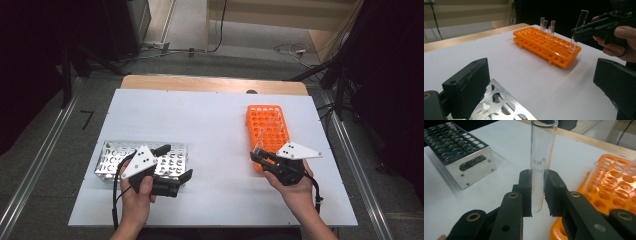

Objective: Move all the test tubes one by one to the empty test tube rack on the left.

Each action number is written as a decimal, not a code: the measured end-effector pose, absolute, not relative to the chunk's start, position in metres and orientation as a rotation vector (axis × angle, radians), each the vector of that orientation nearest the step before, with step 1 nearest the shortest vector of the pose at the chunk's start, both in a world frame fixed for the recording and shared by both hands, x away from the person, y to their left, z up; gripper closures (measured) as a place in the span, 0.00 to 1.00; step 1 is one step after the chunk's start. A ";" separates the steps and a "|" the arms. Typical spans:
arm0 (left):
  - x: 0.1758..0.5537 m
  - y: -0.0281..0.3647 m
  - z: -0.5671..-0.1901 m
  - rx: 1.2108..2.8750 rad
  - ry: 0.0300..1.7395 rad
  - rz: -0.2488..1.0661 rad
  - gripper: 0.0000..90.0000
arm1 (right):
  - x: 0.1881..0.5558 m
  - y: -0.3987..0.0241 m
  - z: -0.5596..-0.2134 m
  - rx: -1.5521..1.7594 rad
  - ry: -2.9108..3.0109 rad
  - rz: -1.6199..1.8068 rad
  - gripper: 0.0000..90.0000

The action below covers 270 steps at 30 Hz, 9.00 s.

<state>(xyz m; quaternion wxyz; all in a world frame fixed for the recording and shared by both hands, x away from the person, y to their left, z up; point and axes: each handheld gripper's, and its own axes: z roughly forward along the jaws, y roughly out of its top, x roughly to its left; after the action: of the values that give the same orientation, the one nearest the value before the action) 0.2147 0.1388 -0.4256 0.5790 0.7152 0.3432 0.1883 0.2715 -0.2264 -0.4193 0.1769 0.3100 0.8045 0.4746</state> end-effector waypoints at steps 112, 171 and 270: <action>0.271 0.152 -0.396 1.728 0.906 0.479 0.84 | 0.262 -0.313 -0.439 0.958 2.252 1.424 0.00; 0.271 0.154 -0.432 1.741 1.031 0.448 0.36 | 0.265 -0.310 -0.438 0.972 2.254 1.412 0.00; 0.232 0.128 -0.424 1.736 0.865 0.325 0.00 | 0.294 -0.228 -0.420 0.964 2.328 1.347 0.82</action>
<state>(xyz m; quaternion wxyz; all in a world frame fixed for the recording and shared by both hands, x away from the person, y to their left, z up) 0.2320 0.1279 -0.4238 0.5545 0.7346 0.3659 0.1377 0.2938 -0.2276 -0.4202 0.1420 0.3342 0.8065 0.4666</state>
